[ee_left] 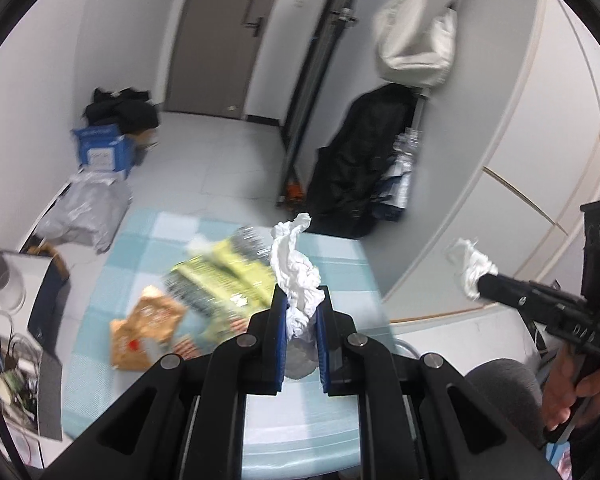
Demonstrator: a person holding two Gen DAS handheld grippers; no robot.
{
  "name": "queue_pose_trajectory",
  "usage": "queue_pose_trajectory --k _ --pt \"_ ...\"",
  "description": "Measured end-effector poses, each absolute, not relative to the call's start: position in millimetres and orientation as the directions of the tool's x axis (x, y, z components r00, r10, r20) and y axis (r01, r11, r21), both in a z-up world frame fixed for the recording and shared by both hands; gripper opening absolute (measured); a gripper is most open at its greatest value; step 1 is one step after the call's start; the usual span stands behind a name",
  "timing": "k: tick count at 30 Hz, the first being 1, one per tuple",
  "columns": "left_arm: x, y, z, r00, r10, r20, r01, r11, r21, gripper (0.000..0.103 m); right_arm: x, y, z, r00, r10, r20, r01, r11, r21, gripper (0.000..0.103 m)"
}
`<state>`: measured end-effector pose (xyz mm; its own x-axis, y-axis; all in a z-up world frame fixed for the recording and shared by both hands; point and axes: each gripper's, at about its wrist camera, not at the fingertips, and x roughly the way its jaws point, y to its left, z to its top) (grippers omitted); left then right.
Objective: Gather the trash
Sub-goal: 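Lift the tissue with the left gripper while the right gripper grasps another tissue, then carry both tissues to the grey bin and open both grippers over it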
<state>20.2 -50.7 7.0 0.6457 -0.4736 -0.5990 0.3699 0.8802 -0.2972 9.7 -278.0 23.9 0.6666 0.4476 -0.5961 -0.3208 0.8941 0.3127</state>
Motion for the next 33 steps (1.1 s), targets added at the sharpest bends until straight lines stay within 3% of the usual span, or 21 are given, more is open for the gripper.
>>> queue_pose_trajectory --k 6,12,24,33 --pt "21 -101 21 0.590 -0.542 -0.598 0.488 0.830 -0.270 0.009 -15 -349 49 0.749 0.358 -0.558 -0.227 0.929 0.292 0.011" --pt "35 -165 7 0.481 -0.588 -0.650 0.567 0.774 -0.281 0.009 -38 -407 33 0.765 0.272 -0.584 -0.121 0.951 0.285 0.011" --pt "72 -280 -80 0.154 -0.593 -0.790 0.637 0.671 -0.379 0.009 -39 -500 -67 0.689 0.146 -0.710 0.162 0.924 0.347 0.011" --pt "87 -348 -162 -0.083 -0.445 -0.892 0.633 0.667 -0.392 0.009 -16 -542 -163 0.587 0.209 -0.782 0.284 0.852 0.440 0.011"
